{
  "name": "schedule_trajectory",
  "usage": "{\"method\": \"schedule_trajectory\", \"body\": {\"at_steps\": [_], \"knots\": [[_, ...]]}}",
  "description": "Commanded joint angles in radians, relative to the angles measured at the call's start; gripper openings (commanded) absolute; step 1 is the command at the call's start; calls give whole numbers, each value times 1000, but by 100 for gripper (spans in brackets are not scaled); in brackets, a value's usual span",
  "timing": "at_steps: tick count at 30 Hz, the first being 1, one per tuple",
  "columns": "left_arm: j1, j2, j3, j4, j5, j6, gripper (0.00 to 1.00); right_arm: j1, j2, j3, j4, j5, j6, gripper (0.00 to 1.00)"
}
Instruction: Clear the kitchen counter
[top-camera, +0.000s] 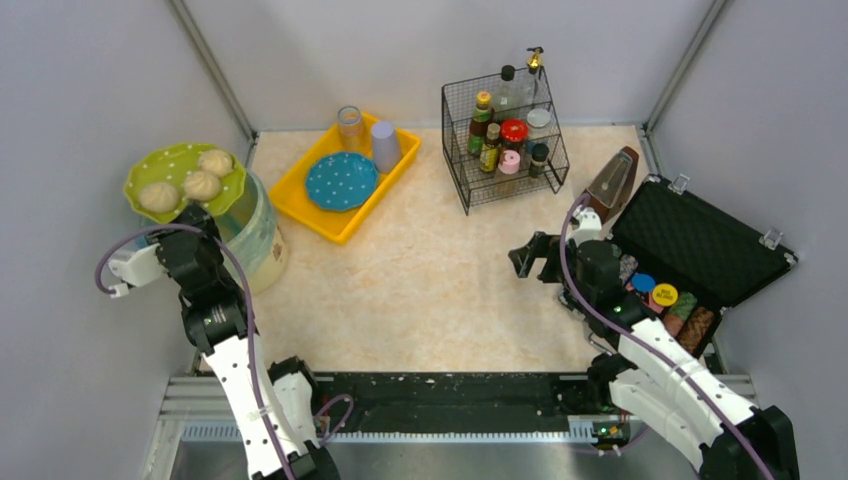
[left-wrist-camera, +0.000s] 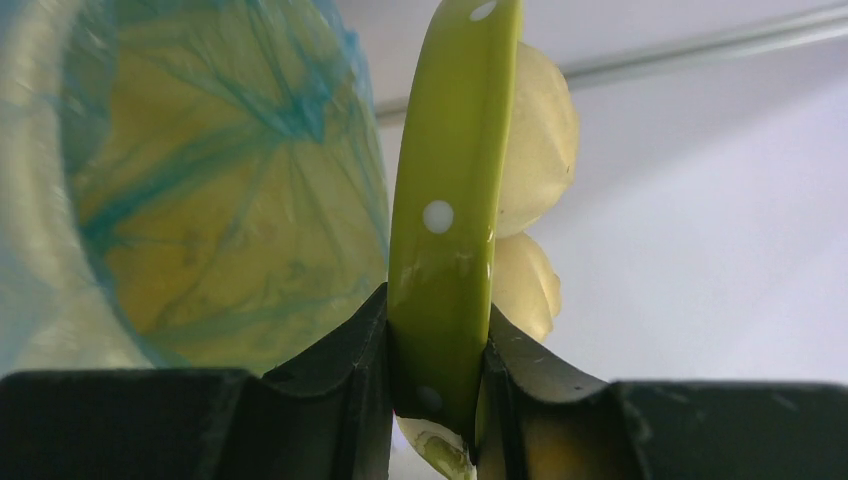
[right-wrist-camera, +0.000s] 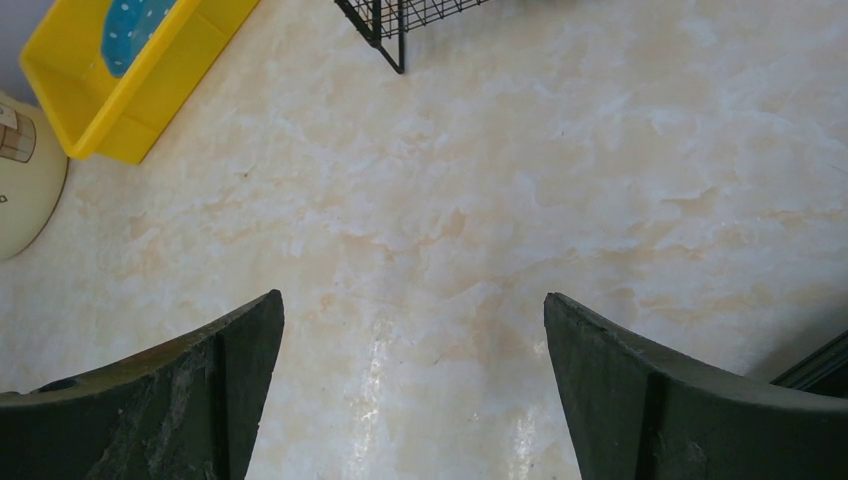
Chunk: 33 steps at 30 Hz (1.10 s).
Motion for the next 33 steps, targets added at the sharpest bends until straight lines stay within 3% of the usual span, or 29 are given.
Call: {"method": "schedule_trajectory", "body": {"at_steps": [1, 14, 22, 26, 33], "knots": [[7, -45, 19, 195, -189, 87, 0, -2, -15, 1, 36, -9, -12, 99], [3, -31, -70, 348, -349, 491, 0, -3, -5, -2, 44, -9, -13, 99], [-32, 17, -130, 541, -241, 831, 0, -3, -2, -5, 49, -9, -12, 99], [-74, 47, -110, 574, -195, 974, 0, -3, 5, -6, 51, -9, -14, 99], [-199, 62, -119, 619, -343, 1246, 0, -2, 9, -8, 54, -9, -15, 99]]}}
